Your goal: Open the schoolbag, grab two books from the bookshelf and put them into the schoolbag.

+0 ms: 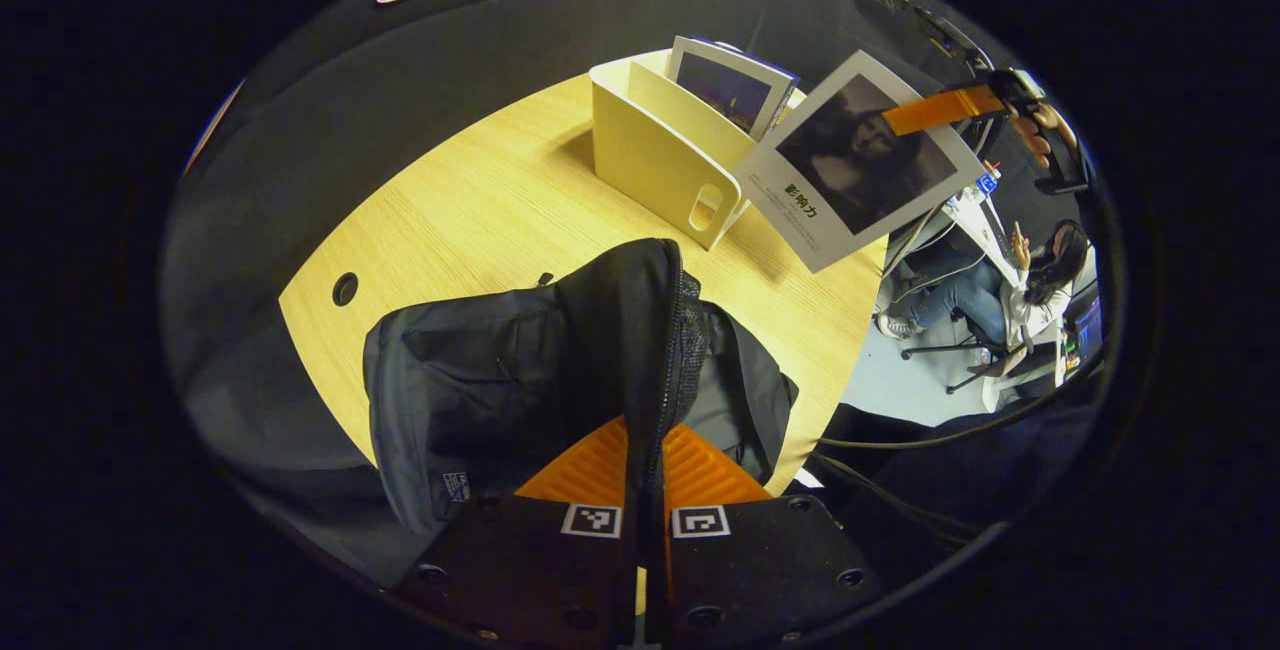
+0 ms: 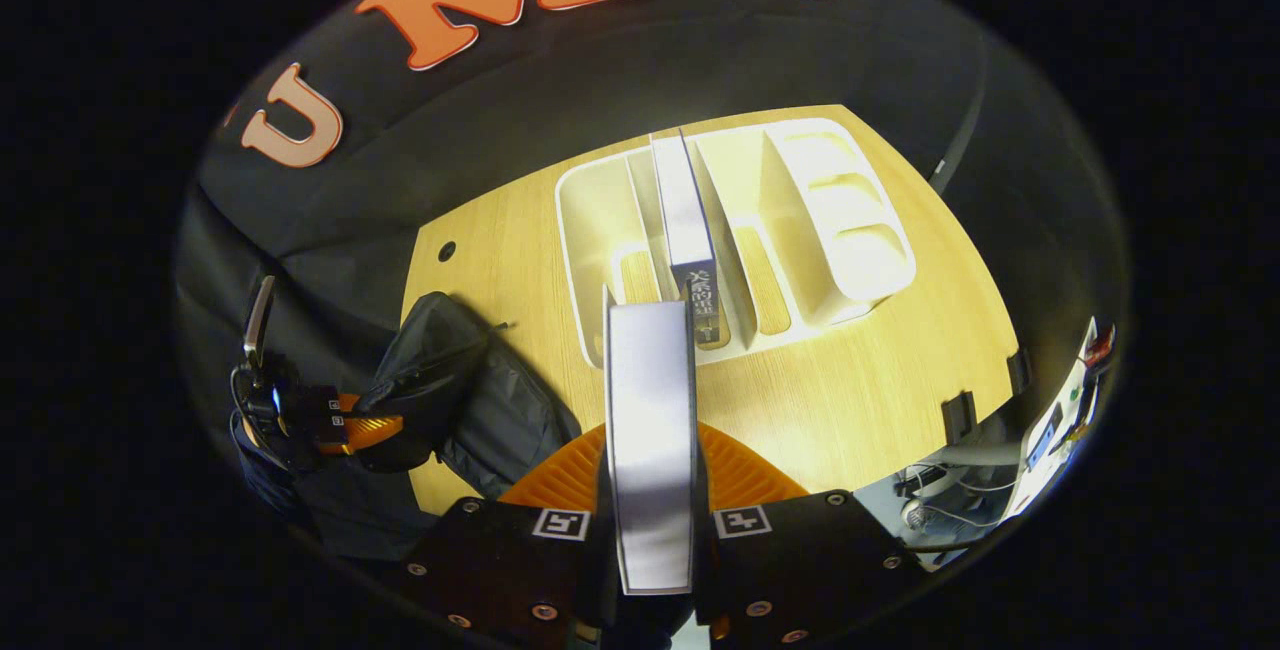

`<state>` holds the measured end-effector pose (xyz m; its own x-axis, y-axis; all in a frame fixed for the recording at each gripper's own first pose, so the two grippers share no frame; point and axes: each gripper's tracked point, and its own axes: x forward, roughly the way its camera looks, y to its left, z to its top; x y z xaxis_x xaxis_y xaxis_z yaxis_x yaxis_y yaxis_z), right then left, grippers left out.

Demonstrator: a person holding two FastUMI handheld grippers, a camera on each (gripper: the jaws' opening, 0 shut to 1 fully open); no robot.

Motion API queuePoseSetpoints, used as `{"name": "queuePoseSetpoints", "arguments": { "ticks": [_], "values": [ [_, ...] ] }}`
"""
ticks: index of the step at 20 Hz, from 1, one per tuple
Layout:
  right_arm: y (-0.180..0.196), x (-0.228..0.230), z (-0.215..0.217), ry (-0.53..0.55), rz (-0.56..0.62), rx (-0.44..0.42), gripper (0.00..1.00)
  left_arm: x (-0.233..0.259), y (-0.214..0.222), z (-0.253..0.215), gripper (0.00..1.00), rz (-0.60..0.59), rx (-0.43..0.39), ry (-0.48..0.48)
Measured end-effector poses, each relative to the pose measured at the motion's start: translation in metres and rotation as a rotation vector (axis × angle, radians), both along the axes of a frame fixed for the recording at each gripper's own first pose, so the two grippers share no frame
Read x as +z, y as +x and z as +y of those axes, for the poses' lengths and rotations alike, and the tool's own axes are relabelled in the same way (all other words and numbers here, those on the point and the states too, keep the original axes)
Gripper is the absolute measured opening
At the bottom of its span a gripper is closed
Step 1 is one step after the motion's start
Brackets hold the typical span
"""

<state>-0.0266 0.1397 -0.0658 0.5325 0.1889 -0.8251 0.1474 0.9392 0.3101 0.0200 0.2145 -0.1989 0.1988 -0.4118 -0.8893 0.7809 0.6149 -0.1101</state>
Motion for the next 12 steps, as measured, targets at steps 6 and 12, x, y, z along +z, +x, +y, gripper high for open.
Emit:
{"name": "queuePoseSetpoints", "arguments": {
  "ticks": [6, 12],
  "values": [
    [-0.032, 0.003, 0.009, 0.157, -0.060, -0.063, 0.30, 0.002, -0.002, -0.001, 0.05, 0.014, 0.019, -0.011],
    [-0.066, -0.008, 0.021, 0.328, -0.120, -0.103, 0.30, 0.008, -0.005, 0.004, 0.05, 0.013, 0.061, -0.048]
  ]
}}
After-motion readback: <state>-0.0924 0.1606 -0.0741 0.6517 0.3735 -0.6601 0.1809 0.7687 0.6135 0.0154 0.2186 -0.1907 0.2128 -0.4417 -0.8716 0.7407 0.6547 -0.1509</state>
